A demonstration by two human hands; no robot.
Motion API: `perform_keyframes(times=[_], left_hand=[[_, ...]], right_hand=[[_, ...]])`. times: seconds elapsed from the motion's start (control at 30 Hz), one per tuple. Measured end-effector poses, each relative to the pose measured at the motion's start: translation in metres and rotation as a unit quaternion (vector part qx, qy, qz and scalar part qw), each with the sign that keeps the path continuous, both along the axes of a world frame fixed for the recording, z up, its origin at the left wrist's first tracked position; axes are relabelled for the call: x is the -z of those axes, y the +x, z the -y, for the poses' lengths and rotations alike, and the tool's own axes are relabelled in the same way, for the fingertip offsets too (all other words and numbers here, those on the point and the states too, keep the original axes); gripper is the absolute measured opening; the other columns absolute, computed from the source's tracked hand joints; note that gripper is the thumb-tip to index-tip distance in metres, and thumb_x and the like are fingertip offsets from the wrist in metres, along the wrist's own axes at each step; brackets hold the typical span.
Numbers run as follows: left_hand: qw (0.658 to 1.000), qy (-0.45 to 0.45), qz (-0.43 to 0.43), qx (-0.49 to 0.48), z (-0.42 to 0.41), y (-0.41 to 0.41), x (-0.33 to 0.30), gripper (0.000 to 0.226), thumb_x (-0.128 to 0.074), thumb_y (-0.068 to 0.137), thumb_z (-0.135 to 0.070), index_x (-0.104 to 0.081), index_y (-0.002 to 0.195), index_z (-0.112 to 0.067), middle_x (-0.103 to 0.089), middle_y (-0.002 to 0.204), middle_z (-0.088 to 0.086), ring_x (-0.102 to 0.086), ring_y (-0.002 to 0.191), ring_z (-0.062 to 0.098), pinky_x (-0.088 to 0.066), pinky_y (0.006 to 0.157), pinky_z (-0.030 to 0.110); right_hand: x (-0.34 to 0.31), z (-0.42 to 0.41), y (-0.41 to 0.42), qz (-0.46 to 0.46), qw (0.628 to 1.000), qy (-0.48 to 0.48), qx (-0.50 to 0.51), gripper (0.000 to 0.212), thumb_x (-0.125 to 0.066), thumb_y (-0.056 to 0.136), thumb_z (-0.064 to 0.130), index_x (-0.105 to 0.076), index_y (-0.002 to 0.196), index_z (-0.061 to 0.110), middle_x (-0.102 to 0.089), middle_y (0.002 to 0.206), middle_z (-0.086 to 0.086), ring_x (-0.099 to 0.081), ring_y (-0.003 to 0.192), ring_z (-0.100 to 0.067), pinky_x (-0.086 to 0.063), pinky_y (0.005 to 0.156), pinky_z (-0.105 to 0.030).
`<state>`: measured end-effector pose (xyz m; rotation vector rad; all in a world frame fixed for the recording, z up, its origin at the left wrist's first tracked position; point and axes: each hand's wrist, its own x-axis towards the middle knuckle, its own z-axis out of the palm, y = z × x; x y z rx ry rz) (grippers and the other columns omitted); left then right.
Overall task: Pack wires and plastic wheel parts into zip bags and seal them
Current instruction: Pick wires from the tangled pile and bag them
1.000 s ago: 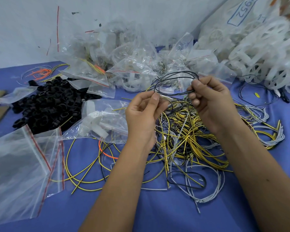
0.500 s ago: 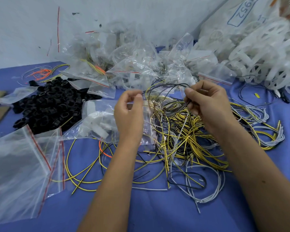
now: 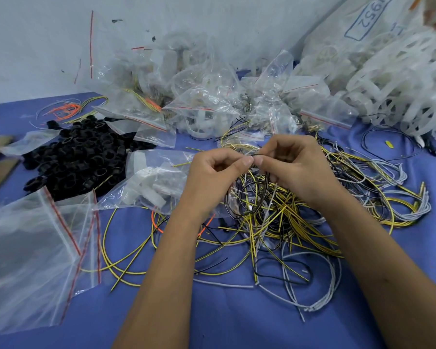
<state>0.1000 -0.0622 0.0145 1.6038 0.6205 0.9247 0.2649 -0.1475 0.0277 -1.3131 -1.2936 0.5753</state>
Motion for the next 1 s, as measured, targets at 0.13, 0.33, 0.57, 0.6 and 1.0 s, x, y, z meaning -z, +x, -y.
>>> perform_keyframes(times=[0.13,0.33,0.57,0.6,1.0], left_hand=[[0.997,-0.030,-0.016,0.066,-0.002,-0.006,-0.001,0.007,-0.077,0.089,-0.017,-0.079,0.082,-0.016,-0.067,0.073,0.006,-0.053,0.063,0.017,-0.042,0.052,0.022],[0.975,-0.154,0.028,0.155,0.001,-0.012,-0.007,0.014,-0.077,0.076,-0.020,-0.083,0.089,-0.020,-0.077,0.082,0.001,-0.070,0.070,0.003,-0.053,0.057,0.014],[0.960,-0.210,0.186,-0.009,-0.004,-0.009,-0.012,0.005,-0.075,0.073,-0.020,-0.080,0.075,-0.019,-0.077,0.078,-0.001,-0.069,0.068,0.005,-0.054,0.058,0.017],[0.948,-0.229,0.220,-0.027,-0.006,-0.009,-0.012,0.004,-0.075,0.075,-0.018,-0.079,0.074,-0.018,-0.077,0.078,-0.001,-0.069,0.067,0.006,-0.054,0.057,0.017],[0.873,-0.323,0.364,-0.035,-0.011,-0.006,-0.010,0.010,-0.061,0.098,-0.010,-0.066,0.090,-0.011,-0.073,0.076,0.000,-0.073,0.069,0.011,-0.058,0.062,0.021]], right_hand=[[0.000,0.000,0.002,-0.047,0.999,-0.006,0.002,0.009,-0.075,0.088,0.005,-0.070,0.081,0.002,-0.065,0.061,-0.003,-0.050,0.048,-0.010,-0.038,0.043,-0.018],[-0.003,0.000,0.000,-0.135,0.991,0.004,0.012,0.010,-0.074,0.088,0.003,-0.069,0.080,0.005,-0.061,0.066,-0.015,-0.045,0.046,-0.012,-0.031,0.040,-0.020],[-0.004,-0.002,-0.008,-0.176,0.983,-0.001,-0.058,0.032,-0.057,0.097,0.032,-0.060,0.120,0.010,-0.070,0.105,-0.014,-0.057,0.078,-0.020,-0.044,0.051,-0.023],[-0.003,-0.001,-0.009,-0.130,0.989,-0.015,-0.074,0.032,-0.053,0.100,0.035,-0.062,0.120,0.013,-0.074,0.106,-0.005,-0.059,0.083,-0.014,-0.046,0.056,-0.023],[-0.001,0.000,-0.012,0.049,0.988,-0.046,-0.141,0.022,-0.063,0.098,0.022,-0.071,0.085,0.007,-0.068,0.071,-0.007,-0.059,0.066,-0.027,-0.046,0.069,-0.036]])
